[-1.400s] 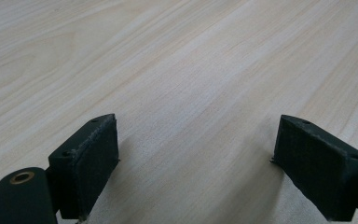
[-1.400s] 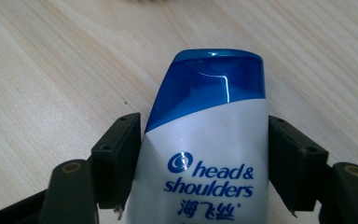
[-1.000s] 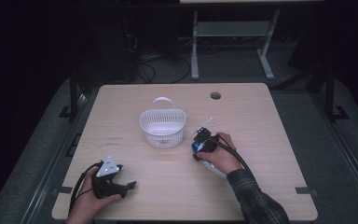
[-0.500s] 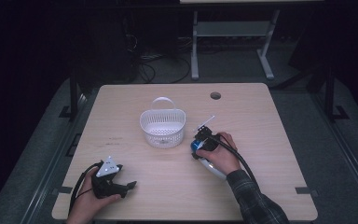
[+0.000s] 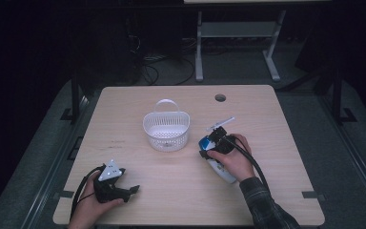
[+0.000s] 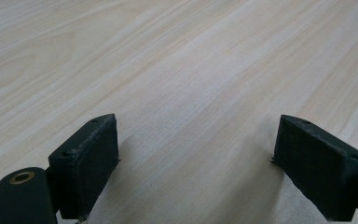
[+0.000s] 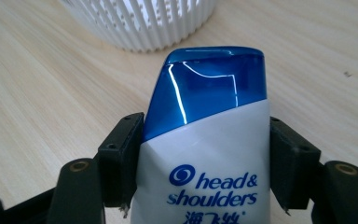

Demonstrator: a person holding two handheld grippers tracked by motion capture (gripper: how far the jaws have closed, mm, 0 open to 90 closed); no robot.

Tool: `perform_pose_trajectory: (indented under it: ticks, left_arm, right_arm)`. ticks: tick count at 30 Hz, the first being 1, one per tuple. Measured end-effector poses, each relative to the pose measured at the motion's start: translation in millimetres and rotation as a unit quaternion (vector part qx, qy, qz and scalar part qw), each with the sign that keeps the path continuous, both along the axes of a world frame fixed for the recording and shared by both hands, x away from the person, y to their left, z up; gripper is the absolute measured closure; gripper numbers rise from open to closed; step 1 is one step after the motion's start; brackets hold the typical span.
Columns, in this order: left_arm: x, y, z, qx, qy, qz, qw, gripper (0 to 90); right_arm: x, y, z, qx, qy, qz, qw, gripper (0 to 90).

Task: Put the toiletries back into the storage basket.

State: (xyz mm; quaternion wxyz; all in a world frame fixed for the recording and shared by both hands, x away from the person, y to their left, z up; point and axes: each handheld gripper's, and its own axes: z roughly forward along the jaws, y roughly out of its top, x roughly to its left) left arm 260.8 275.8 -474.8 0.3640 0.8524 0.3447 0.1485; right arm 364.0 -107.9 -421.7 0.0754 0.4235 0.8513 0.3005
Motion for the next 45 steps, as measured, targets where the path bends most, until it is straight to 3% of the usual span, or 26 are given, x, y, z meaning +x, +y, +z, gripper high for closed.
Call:
perform_pose_trajectory:
  ticks: [3, 10, 21, 29, 39, 40, 45]
  left_arm:
    - [0.0, 0.0, 0.0, 0.000, 0.000, 0.000, 1.0000, 13.2]
    - [0.2, 0.1, 0.0, -0.001, 0.000, 0.001, 1.0000, 13.3]
    - [0.3, 0.1, -0.1, -0.002, 0.000, 0.001, 1.0000, 13.3]
    - [0.2, -0.1, -0.2, -0.002, -0.001, 0.001, 1.0000, 13.3]
    - [0.3, -0.1, -0.2, -0.002, -0.001, 0.002, 1.0000, 13.3]
    - [0.3, -0.2, -0.2, -0.002, -0.001, 0.002, 1.0000, 13.3]
    - [0.3, 0.0, -0.1, -0.001, -0.001, 0.001, 1.0000, 13.3]
  right_arm:
    - [-6.5, -10.3, 6.7, 0.032, -0.024, -0.010, 0.9992, 35.1]
    - [-15.0, -21.1, 15.8, 0.069, -0.051, -0.015, 0.9962, 35.2]
    - [-22.7, -31.9, 26.1, 0.092, -0.085, -0.017, 0.9920, 35.4]
    - [-29.6, -45.5, 37.3, 0.137, -0.110, -0.017, 0.9842, 35.4]
    - [-29.8, -47.0, 41.0, 0.163, -0.131, -0.013, 0.9779, 35.4]
    - [-29.8, -45.8, 43.6, 0.172, -0.135, -0.010, 0.9758, 35.3]
    - [-29.1, -42.9, 48.7, 0.173, -0.142, -0.007, 0.9746, 35.3]
